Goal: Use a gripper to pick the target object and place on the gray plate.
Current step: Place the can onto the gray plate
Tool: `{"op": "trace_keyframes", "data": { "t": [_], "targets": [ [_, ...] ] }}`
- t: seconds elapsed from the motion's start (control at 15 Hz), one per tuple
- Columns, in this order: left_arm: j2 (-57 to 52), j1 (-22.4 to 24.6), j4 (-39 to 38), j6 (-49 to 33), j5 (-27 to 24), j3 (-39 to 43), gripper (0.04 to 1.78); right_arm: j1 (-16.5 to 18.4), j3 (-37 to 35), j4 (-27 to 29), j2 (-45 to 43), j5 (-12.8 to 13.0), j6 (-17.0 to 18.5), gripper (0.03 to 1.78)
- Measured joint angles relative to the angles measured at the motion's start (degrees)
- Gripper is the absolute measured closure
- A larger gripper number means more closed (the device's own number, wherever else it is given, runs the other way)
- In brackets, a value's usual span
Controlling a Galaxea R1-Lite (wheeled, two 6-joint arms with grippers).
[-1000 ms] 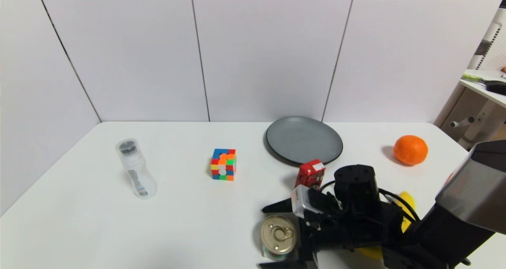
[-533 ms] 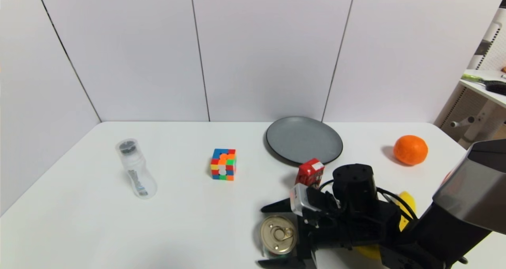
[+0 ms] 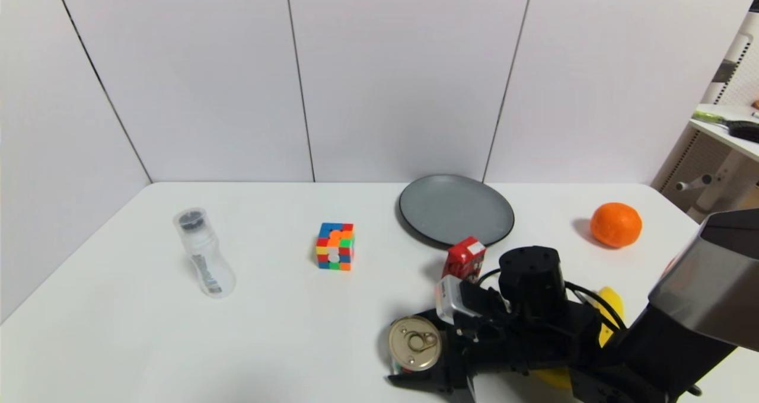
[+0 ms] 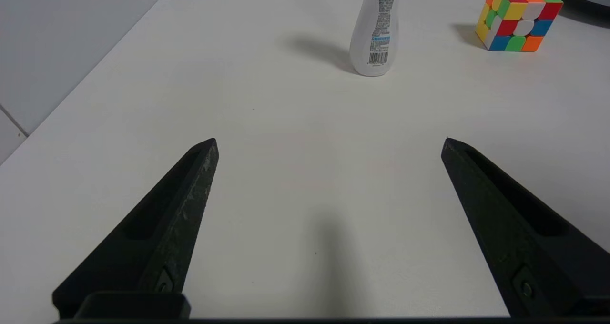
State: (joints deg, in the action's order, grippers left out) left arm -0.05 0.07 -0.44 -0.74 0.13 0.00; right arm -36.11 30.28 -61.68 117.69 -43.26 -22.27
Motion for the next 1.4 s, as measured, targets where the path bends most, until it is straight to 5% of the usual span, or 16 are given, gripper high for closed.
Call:
{"op": "trace_keyframes", "data": {
  "t": [0.8,1.4],
  "targets": [
    [0.00,0.00,-0.02,0.00,0.00,0.00,0.13,-0.27,0.89,0.89,-5.40,0.00,2.01,0.79],
    [0.00,0.00,-0.02,-0.02,0.00,0.00,0.13,2.95,13.96,3.23,-10.89,0.44,12.36,0.79]
  ]
}}
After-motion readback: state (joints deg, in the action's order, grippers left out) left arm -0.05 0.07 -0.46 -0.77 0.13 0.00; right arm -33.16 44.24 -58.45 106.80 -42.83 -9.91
